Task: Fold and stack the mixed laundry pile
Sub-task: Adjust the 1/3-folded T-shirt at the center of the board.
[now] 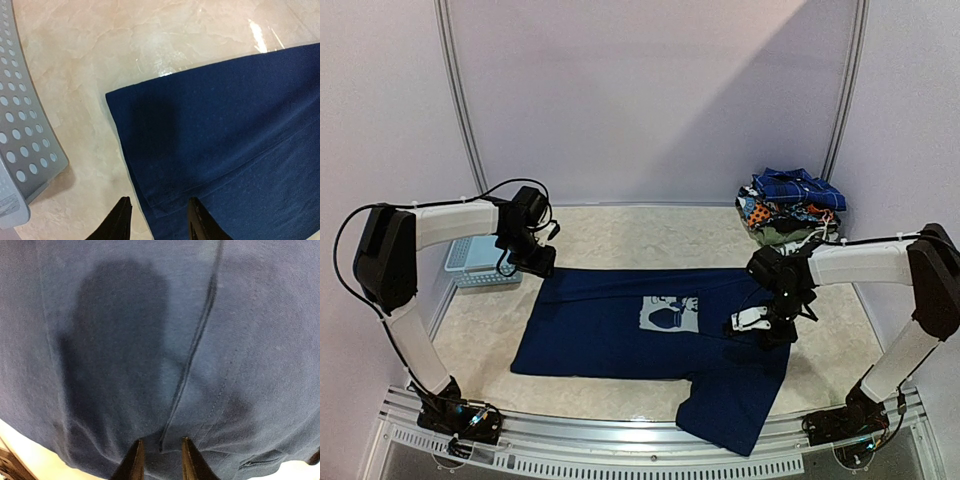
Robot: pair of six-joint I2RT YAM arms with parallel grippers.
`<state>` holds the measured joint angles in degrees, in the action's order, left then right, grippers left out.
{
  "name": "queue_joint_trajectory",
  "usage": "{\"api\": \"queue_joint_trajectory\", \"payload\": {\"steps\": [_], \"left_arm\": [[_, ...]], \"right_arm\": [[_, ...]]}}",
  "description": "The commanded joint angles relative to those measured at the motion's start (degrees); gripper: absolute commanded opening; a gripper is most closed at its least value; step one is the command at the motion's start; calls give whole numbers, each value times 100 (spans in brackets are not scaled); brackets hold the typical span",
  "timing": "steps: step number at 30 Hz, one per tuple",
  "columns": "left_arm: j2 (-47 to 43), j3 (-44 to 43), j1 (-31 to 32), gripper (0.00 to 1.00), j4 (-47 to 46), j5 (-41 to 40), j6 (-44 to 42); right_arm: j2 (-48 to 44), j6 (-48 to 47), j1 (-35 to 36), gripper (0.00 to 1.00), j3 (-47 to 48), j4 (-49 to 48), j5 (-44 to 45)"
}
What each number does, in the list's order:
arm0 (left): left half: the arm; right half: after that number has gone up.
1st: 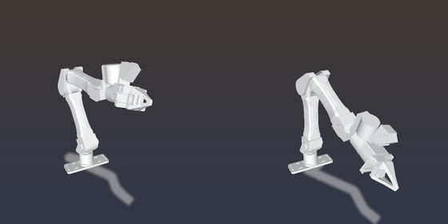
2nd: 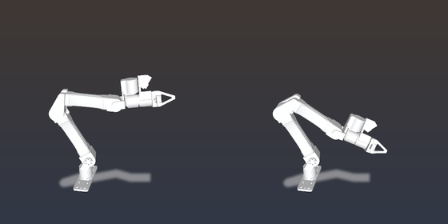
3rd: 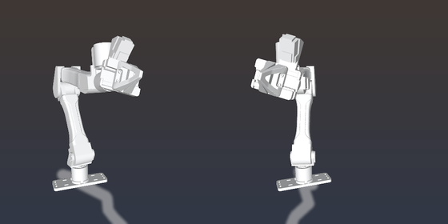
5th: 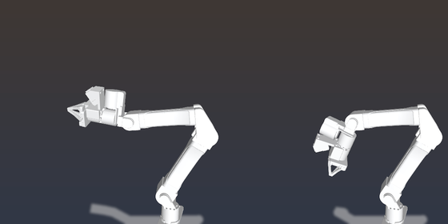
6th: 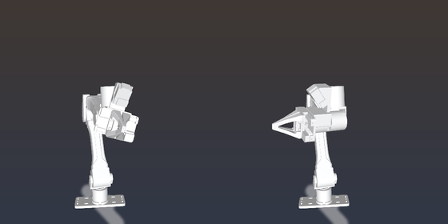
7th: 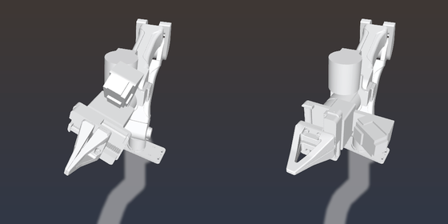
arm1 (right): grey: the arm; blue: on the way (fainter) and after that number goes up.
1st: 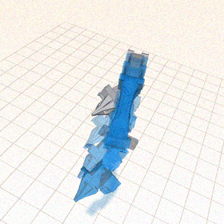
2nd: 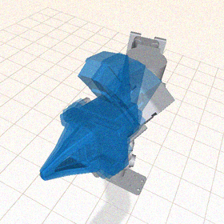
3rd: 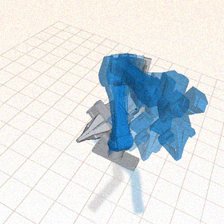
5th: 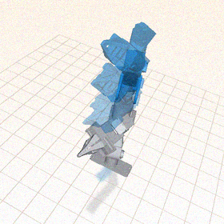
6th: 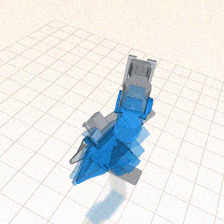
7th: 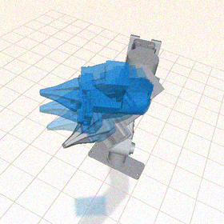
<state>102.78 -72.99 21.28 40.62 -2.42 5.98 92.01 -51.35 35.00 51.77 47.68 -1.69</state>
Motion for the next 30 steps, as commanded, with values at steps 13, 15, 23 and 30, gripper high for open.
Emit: {"api": "queue_joint_trajectory", "payload": {"steps": [13, 15, 23, 30], "left_arm": [[124, 31, 69, 40, -9, 31, -53], [136, 31, 69, 40, -3, 39, -53], [110, 28, 69, 40, 5, 47, -70], [112, 22, 69, 40, 4, 57, -70]], "right_arm": [[-55, 221, 62, 0, 161, -113, 401], [-81, 252, 65, 0, 209, -58, 367], [-409, 210, 61, 0, 281, 361, 349], [-719, 161, 60, 0, 322, 756, 232]]}}
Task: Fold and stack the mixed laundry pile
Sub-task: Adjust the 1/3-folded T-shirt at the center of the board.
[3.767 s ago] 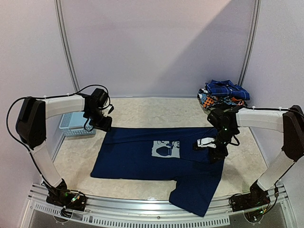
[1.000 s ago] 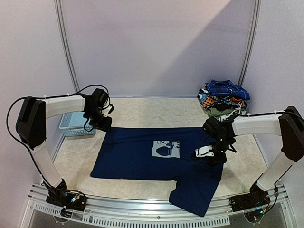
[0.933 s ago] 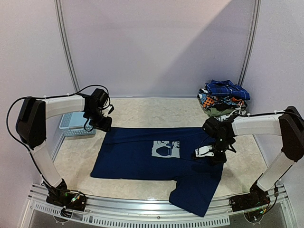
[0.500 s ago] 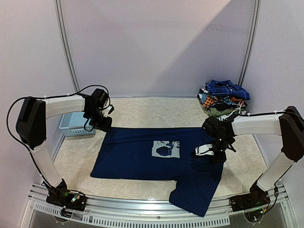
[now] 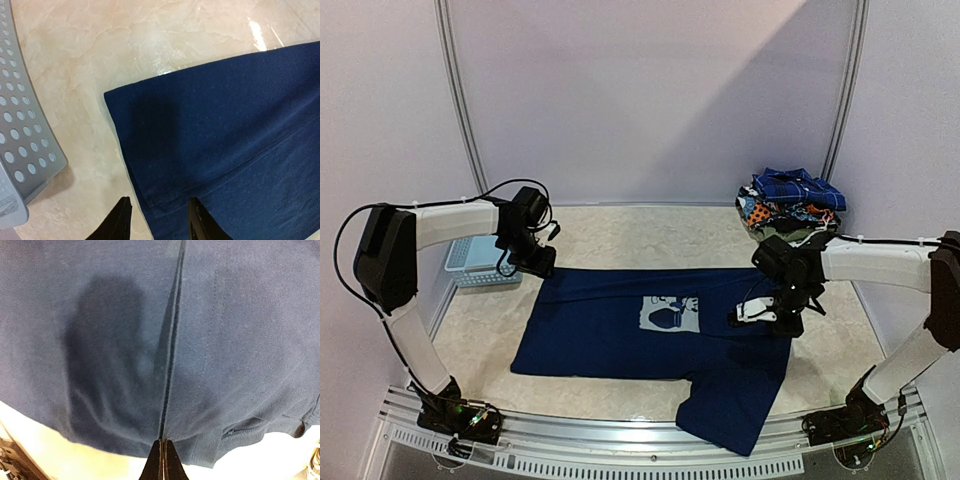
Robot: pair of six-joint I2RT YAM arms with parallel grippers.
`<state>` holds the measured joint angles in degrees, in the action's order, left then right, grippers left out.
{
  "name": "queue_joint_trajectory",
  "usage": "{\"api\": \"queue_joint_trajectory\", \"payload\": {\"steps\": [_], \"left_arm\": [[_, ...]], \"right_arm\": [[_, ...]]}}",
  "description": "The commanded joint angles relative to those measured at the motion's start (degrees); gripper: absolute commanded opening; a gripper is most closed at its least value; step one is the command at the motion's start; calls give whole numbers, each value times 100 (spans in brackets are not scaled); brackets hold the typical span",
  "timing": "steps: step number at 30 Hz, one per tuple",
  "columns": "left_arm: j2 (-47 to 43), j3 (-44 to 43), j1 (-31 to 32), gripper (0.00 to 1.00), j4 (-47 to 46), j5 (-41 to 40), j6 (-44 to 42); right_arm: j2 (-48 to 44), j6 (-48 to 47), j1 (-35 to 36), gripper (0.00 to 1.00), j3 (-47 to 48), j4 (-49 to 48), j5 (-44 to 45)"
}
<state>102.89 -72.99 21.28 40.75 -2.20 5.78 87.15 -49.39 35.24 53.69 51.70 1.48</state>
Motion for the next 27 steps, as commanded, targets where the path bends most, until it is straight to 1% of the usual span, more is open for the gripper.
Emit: {"api": "queue_joint_trajectory", "payload": {"steps": [1, 4, 20, 23, 25, 27], "left_arm": [[100, 22, 69, 40, -10, 35, -51], [106, 22, 74, 40, -7, 43, -51], [152, 13, 69, 40, 26, 65, -59], [138, 4, 82, 40, 49, 130, -94], [62, 16, 133, 40, 56, 175, -214], [6, 33, 178, 38, 172, 34, -286]], "right_arm": [[-290, -36, 43, 0, 139, 385, -86], [-388, -28, 40, 0, 204, 488, -283], [-617, -108, 36, 0, 281, 757, -323], [-470, -74, 30, 7, 194, 657, -282], [-376, -51, 37, 8, 145, 603, -269], [-358, -29, 30, 8, 133, 589, -330]]}}
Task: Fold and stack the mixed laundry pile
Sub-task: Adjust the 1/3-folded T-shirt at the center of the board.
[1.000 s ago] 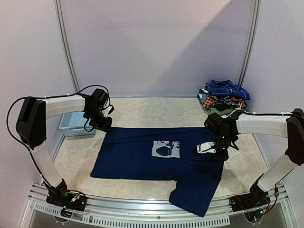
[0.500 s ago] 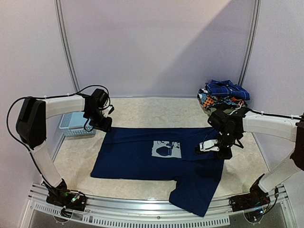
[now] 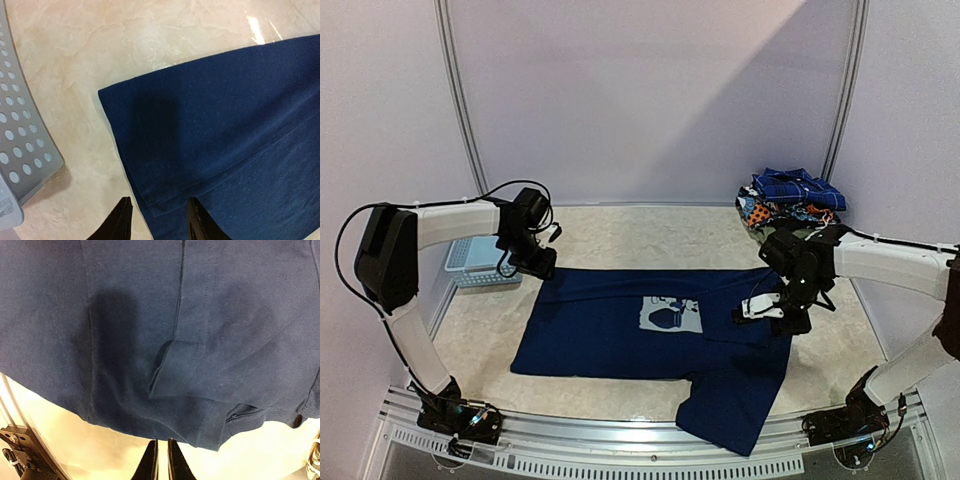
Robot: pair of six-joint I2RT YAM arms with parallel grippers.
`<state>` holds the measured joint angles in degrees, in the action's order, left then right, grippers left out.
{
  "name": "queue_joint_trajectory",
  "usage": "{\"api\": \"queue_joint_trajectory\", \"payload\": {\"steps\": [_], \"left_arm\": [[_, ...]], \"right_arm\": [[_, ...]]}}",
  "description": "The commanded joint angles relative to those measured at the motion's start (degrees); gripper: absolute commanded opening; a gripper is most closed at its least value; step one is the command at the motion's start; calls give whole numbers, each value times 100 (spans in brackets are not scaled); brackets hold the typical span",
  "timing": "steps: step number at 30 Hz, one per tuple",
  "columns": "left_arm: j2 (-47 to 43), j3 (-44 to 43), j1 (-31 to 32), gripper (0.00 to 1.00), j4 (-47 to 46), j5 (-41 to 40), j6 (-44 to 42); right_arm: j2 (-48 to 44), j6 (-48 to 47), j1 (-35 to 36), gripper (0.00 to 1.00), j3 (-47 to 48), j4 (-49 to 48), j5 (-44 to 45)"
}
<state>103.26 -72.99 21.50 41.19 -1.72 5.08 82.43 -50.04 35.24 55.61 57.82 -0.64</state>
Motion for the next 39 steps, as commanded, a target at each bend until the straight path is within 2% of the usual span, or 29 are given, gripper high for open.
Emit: {"api": "queue_joint_trajectory", "payload": {"steps": [1, 4, 7, 10, 14, 16, 19, 23, 27, 29, 31, 33, 36, 39], "left_arm": [[13, -10, 151, 37, 254, -135, -203], [79, -9, 153, 35, 440, 23, -127], [62, 128, 222, 37, 465, 381, -148], [113, 204, 339, 42, 505, 240, -405], [222, 127, 454, 43, 546, 189, -508], [243, 66, 508, 43, 539, 226, -508], [-49, 157, 871, 43, 307, 235, -784], [-784, 527, 1453, 46, -264, -445, -1091], [-1228, 851, 1662, 49, -883, -843, -1143], [-1190, 811, 1665, 50, -916, -932, -1118], [-969, 602, 1665, 50, -863, -1041, -1110], [-580, 246, 1592, 51, -776, -1158, -992], [188, -603, 1285, 49, -223, -918, -555], [693, -1123, 1022, 48, 65, -945, -245]], "right_arm": [[91, 38, 39, 8, -52, -28, -173], [63, 47, 39, 6, -43, -43, -255], [105, 69, 40, 9, -79, -90, -297], [76, 87, 36, 22, -167, -217, -433], [146, 199, 32, 30, -269, -648, -434], [286, 298, 32, 30, -164, -667, -678], [353, 378, 40, 33, 84, -313, -1590], [-606, 160, 298, 47, -217, -220, -2314], [-818, 180, 901, 49, -318, 104, -2377], [-870, 434, 1294, 49, -529, -341, -1844], [-805, 579, 1355, 46, -640, -728, -1393], [-670, 676, 1117, 45, -553, -1009, -1355], [-328, 725, 184, 43, 68, -1015, -2040], [286, 832, -751, 40, 927, -970, -2158]]}}
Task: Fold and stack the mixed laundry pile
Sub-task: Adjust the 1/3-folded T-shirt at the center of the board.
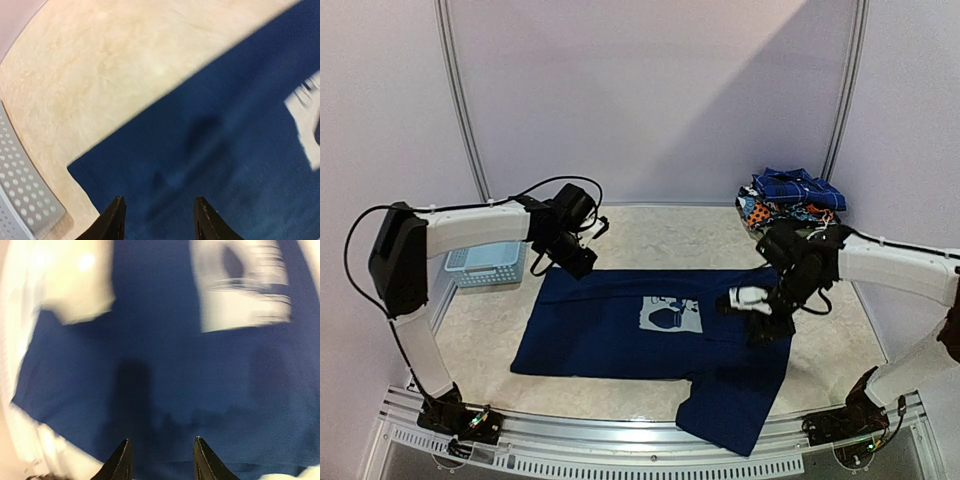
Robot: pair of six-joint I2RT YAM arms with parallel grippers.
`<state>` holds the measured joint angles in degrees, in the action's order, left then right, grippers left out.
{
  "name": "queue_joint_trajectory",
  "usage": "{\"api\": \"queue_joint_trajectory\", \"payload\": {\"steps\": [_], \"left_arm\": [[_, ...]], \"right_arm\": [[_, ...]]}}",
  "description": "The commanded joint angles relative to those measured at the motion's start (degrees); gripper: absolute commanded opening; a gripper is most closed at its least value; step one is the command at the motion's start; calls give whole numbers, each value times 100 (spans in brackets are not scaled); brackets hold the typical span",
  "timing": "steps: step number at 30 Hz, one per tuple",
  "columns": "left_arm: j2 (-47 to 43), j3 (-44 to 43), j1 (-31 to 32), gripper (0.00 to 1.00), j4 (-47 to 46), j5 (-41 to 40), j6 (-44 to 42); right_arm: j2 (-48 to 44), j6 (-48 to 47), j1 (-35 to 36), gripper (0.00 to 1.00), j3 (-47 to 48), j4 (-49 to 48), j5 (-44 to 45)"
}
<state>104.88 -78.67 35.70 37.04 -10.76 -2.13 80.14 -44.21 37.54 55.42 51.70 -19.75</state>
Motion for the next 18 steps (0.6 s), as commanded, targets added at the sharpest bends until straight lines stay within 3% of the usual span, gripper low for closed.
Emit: {"api": "queue_joint_trajectory", "payload": {"steps": [1, 10, 18], "left_arm": [[681, -685, -484, 47, 571, -94, 561], [1818, -1465, -1022, 37, 1151, -171, 768], [2200, -1541, -1188, 36, 1151, -166, 825]], "right_arm": [[716, 299, -1211, 39, 1131, -455, -143], [2594, 1107, -2612, 25, 2230, -1057, 734], [3541, 1121, -2936, 23, 2422, -1192, 1220]]}}
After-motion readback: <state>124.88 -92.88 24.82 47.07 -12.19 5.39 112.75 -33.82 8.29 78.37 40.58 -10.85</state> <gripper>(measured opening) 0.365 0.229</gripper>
